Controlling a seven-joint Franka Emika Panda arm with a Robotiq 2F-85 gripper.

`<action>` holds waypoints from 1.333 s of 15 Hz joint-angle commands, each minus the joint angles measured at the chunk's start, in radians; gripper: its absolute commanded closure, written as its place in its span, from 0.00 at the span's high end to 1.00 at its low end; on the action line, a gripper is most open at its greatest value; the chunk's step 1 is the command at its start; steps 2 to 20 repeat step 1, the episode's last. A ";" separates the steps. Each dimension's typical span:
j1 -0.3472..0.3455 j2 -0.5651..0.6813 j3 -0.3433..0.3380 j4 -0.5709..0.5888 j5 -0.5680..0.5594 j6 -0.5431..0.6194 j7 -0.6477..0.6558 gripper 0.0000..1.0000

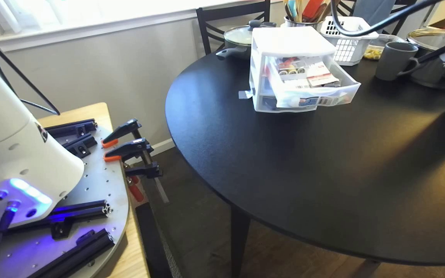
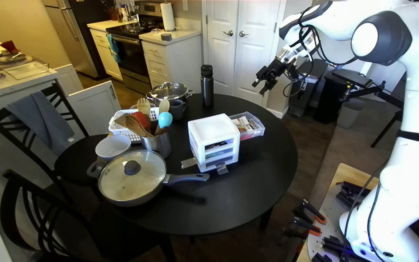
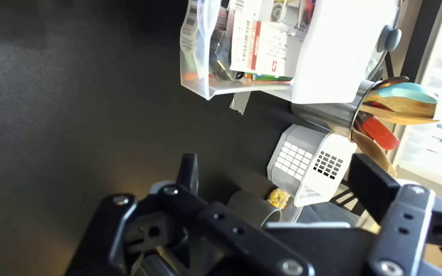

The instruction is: Open the first top drawer

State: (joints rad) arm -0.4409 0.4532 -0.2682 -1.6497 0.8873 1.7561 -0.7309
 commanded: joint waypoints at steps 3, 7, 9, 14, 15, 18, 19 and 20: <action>-0.016 0.000 0.019 0.003 -0.008 0.002 0.004 1.00; -0.016 0.000 0.019 0.003 -0.008 0.002 0.004 1.00; -0.016 0.000 0.019 0.003 -0.008 0.002 0.004 1.00; -0.016 0.000 0.019 0.003 -0.008 0.002 0.004 1.00; -0.016 0.000 0.019 0.003 -0.008 0.002 0.004 1.00; -0.016 0.000 0.019 0.003 -0.008 0.002 0.004 1.00; -0.016 0.000 0.019 0.003 -0.008 0.002 0.004 1.00; -0.016 0.000 0.019 0.003 -0.008 0.002 0.004 1.00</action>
